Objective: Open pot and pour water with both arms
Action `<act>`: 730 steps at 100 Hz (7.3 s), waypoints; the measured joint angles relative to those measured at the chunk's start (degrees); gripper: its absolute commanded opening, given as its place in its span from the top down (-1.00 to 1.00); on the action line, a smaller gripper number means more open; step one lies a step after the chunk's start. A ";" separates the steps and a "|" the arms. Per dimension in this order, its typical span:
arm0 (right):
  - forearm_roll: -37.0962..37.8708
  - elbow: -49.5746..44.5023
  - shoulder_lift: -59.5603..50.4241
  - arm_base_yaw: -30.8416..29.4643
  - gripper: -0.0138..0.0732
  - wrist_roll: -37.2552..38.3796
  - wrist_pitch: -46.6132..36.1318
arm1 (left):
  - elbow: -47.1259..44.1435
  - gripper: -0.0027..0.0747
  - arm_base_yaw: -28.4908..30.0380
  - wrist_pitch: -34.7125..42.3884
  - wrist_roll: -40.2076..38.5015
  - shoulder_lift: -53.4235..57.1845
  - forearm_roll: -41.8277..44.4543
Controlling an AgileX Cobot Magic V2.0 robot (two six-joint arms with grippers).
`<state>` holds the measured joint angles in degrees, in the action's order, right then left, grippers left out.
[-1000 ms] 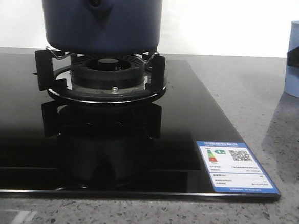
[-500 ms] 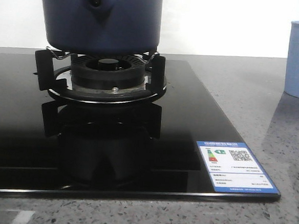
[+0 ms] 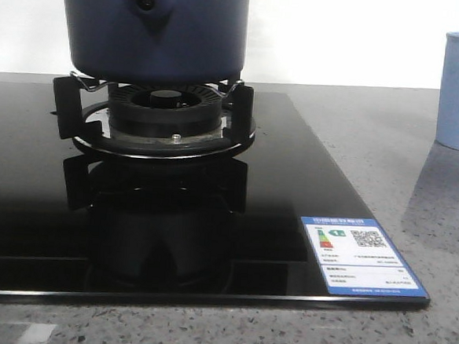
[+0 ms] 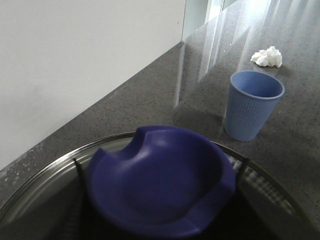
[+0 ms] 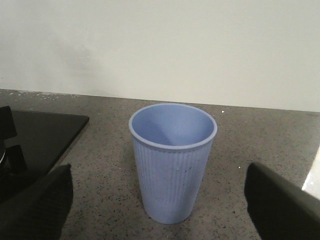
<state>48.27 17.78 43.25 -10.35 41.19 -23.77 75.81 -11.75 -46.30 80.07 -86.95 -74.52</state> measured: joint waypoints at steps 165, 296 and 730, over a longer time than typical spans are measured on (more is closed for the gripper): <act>0.10 0.00 -0.10 0.00 -0.77 0.11 0.19 | 0.12 0.03 -0.84 0.13 2.92 -2.84 -0.44; 0.22 0.23 -0.10 0.00 -0.20 0.11 -3.84 | 6.95 0.12 5.03 -2.52 -0.09 3.61 -1.51; -4.82 -9.18 -11.85 0.78 0.84 -2.10 -0.50 | -75.81 0.98 15.82 43.38 -69.06 87.17 66.74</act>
<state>43.45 8.60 31.40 -9.57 39.08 -24.27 0.01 4.07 -2.92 11.01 0.22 -7.78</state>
